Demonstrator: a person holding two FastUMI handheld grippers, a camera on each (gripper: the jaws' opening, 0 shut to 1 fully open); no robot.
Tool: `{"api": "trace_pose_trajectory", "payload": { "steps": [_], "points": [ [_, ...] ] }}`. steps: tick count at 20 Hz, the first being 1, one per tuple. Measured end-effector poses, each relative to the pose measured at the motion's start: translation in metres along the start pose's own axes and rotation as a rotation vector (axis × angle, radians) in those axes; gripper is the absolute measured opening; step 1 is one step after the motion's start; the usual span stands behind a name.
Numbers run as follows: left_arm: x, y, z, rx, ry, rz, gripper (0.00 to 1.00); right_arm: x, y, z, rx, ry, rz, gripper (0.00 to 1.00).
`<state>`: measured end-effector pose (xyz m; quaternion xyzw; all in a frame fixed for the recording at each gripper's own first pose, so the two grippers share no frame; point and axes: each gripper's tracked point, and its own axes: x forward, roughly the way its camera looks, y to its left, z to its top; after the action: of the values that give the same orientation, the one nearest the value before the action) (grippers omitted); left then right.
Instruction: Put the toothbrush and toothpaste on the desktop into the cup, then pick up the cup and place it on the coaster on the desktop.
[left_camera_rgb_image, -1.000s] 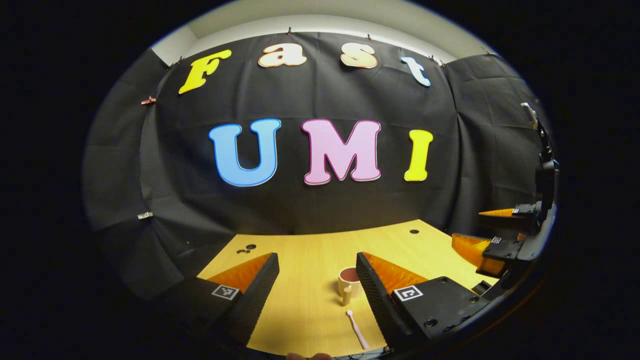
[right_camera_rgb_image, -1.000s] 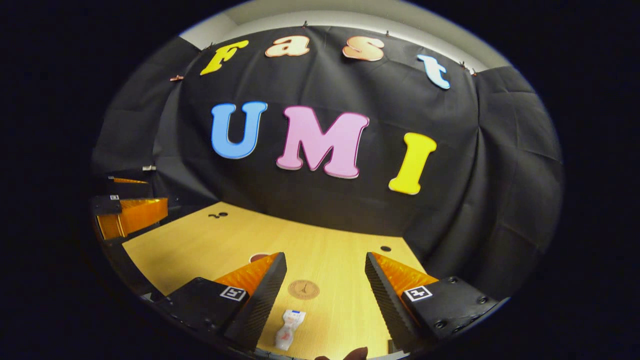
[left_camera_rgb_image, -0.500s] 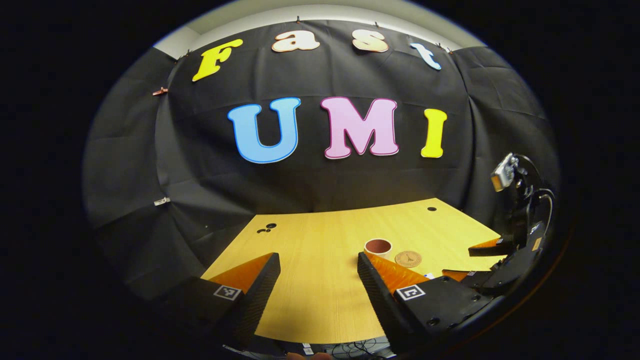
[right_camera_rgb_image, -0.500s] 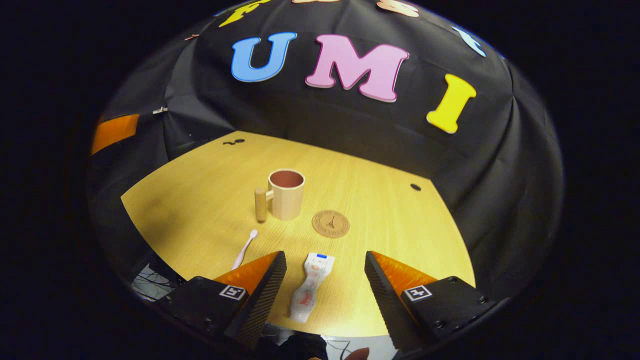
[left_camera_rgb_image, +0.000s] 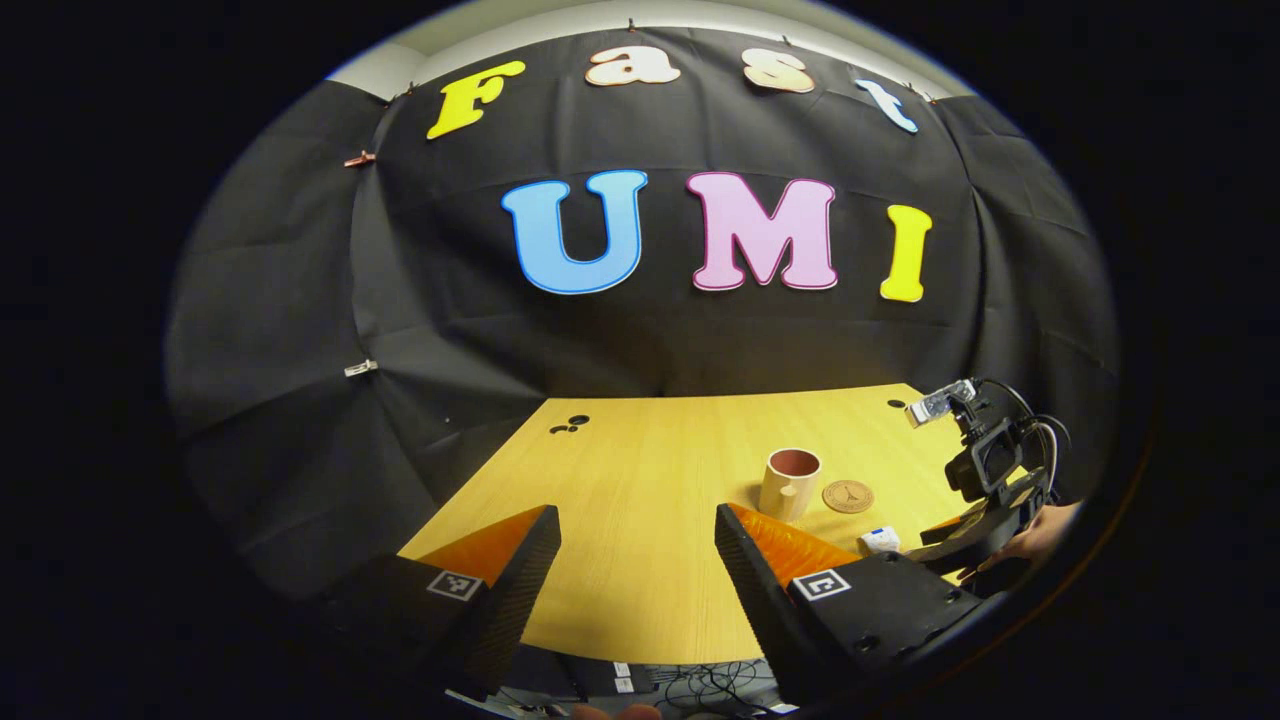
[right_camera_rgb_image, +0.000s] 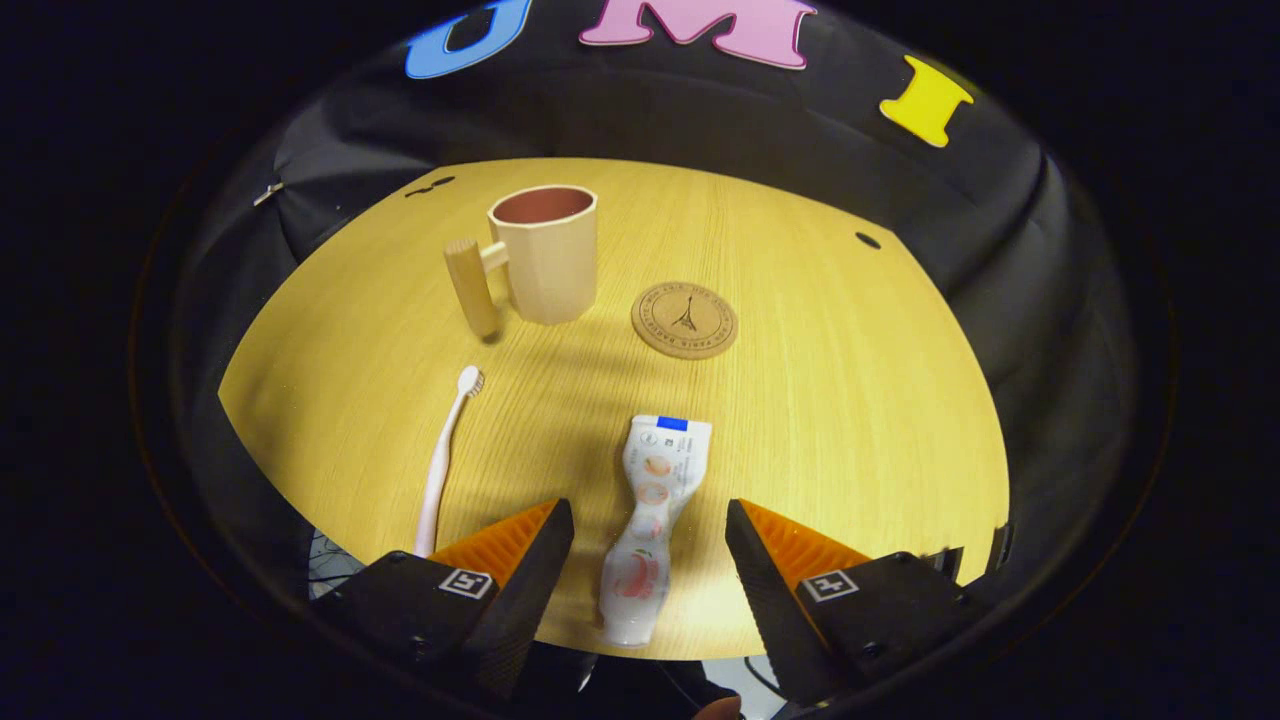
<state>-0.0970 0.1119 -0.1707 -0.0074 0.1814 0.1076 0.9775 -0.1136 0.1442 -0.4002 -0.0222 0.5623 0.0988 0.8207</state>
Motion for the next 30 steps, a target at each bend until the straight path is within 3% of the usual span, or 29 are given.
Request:
{"api": "trace_pose_trajectory", "payload": {
  "steps": [6, 10, 11, 12, 13, 14, 15, 20, 30],
  "points": [
    [-0.010, 0.013, -0.016, -0.031, 0.033, 0.056, 0.97, 0.022, 0.006, -0.008, 0.054, 0.106, 0.034, 0.84],
    [-0.010, 0.008, -0.015, -0.045, 0.032, 0.068, 0.96, 0.023, 0.003, -0.010, 0.109, 0.172, 0.058, 0.71],
    [-0.009, 0.005, -0.015, -0.047, 0.032, 0.070, 0.97, 0.024, 0.001, -0.011, 0.114, 0.176, 0.064, 0.64],
    [-0.008, 0.002, -0.014, -0.049, 0.031, 0.071, 0.97, 0.023, -0.003, -0.009, 0.107, 0.168, 0.071, 0.49],
    [-0.006, -0.002, -0.012, -0.053, 0.031, 0.067, 0.96, 0.023, -0.005, -0.012, 0.090, 0.163, 0.079, 0.46],
    [-0.004, -0.008, -0.011, -0.057, 0.033, 0.058, 0.97, 0.023, -0.005, -0.013, 0.075, 0.156, 0.089, 0.32],
    [-0.001, -0.016, -0.011, -0.061, 0.036, 0.044, 0.96, 0.023, -0.006, -0.014, 0.057, 0.153, 0.098, 0.34],
    [0.013, -0.056, -0.013, -0.083, 0.061, -0.047, 0.96, 0.020, -0.006, -0.011, 0.062, 0.114, 0.167, 0.20],
    [0.048, -0.127, -0.053, 0.027, 0.190, -0.146, 0.97, -0.032, -0.035, -0.006, 0.097, 0.000, 0.278, 0.20]
  ]
}}
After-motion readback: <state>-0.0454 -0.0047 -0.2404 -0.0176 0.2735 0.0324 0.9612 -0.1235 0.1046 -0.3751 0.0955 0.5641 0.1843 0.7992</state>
